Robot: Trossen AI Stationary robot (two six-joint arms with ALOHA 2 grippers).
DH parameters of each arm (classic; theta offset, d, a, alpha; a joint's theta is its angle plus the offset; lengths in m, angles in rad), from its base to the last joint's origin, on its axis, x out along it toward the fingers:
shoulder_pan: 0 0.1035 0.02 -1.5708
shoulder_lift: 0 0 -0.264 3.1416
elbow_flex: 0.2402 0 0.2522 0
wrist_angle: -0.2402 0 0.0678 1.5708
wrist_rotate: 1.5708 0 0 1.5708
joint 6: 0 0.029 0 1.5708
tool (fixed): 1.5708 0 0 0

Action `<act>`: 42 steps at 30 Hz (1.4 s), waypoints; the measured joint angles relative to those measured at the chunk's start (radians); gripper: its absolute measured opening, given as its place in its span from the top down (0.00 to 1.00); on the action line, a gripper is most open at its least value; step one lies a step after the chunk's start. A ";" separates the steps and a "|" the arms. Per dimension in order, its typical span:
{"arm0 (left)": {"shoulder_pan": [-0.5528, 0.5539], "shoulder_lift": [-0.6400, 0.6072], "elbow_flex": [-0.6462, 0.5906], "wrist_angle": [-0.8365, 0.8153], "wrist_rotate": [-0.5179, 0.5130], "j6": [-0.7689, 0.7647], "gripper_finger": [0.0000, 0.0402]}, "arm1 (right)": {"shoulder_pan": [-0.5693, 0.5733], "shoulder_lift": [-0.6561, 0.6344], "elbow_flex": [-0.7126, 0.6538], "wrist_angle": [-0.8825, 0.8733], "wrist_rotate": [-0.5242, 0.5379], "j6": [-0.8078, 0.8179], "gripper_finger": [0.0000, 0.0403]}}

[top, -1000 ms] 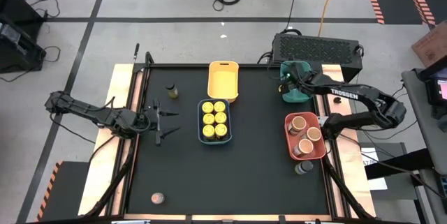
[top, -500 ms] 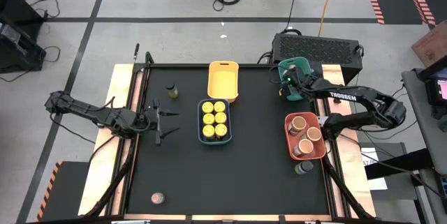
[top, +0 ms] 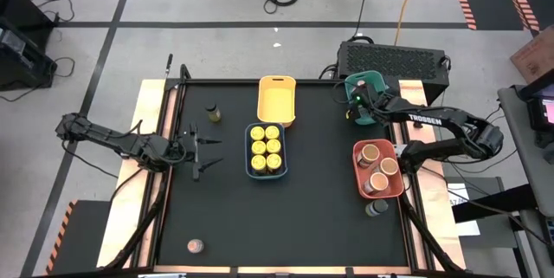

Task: Sort spices by type
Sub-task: Put the brown seasoning bottle into the green bin

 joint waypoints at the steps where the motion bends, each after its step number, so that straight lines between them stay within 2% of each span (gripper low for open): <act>1: 0.000 0.000 0.000 0.000 0.000 0.000 0.30 | 0.000 0.000 0.000 0.000 0.000 0.000 0.55; 7: 0.000 0.000 0.000 0.000 0.000 0.000 0.30 | 0.000 0.000 0.016 -0.019 -0.009 -0.009 0.42; 14: 0.000 0.000 0.000 0.000 0.000 -0.001 0.30 | 0.005 0.000 0.100 -0.071 -0.104 -0.013 0.33; 22: 0.000 0.000 0.000 0.000 0.000 -0.001 0.30 | 0.028 0.000 0.196 -0.171 -0.137 -0.008 0.34; 27: 0.000 0.000 0.000 0.000 0.000 -0.001 0.30 | 0.070 0.000 0.218 -0.183 -0.232 -0.005 0.34; 31: 0.000 0.000 0.000 0.000 0.000 -0.001 0.30 | 0.098 0.000 0.221 -0.214 -0.267 0.026 0.34; 35: 0.000 0.000 0.000 0.000 0.000 -0.007 0.30 | 0.142 0.000 0.221 -0.210 -0.277 0.047 0.34; 42: 0.000 0.000 0.000 0.048 0.027 -0.131 0.30 | 0.257 0.000 0.221 -0.128 -0.367 0.003 0.34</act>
